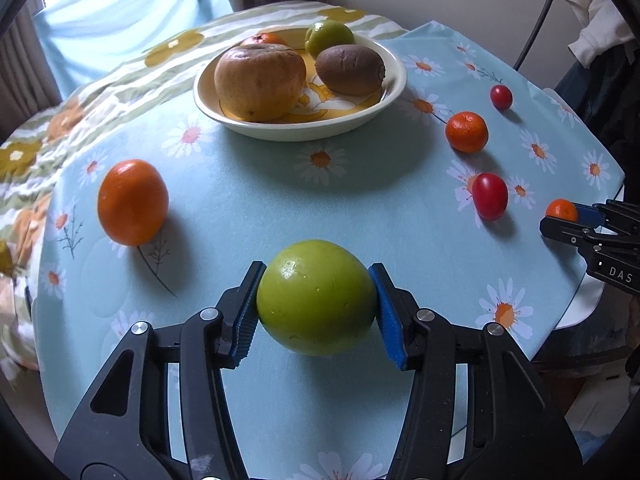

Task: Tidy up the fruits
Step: 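Carry the green apple to the bowl with the left tool while the right tool carries the tangerine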

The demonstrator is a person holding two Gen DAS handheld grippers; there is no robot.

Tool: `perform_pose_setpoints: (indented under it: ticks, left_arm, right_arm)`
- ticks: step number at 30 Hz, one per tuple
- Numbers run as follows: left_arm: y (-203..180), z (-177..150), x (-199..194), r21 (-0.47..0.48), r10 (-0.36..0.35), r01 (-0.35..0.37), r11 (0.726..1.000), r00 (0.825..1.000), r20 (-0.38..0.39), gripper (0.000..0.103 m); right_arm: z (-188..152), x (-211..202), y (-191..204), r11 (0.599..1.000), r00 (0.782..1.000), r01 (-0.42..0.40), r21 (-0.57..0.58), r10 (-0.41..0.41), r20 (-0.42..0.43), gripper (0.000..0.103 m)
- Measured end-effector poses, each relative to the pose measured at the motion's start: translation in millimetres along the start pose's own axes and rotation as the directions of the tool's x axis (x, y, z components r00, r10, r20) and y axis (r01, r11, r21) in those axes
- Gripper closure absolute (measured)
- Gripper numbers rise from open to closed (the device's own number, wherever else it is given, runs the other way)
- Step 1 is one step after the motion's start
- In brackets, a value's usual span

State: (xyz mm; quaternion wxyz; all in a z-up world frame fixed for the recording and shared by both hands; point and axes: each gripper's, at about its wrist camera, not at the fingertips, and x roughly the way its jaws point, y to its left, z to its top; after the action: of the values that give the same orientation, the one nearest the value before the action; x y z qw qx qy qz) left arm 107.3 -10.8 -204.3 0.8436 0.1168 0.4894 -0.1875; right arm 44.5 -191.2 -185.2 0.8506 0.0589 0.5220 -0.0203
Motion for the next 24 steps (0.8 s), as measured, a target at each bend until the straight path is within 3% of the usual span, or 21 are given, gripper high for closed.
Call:
perform_pose_setpoints:
  ticks: [11, 24]
  left_arm:
    - [13, -1, -42, -0.063, -0.012, 0.016, 0.998, 0.999, 0.052, 0.047]
    - [27, 20, -103, -0.078, -0.008, 0.020, 0.997, 0.988, 0.153, 0.047]
  right_arm:
    - [13, -26, 8, 1.000, 0.999, -0.016, -0.001, 0.016, 0.043, 0.070]
    - [41, -70, 33, 0.995, 0.993, -0.098, -0.021, 0.099, 0.070, 0.070]
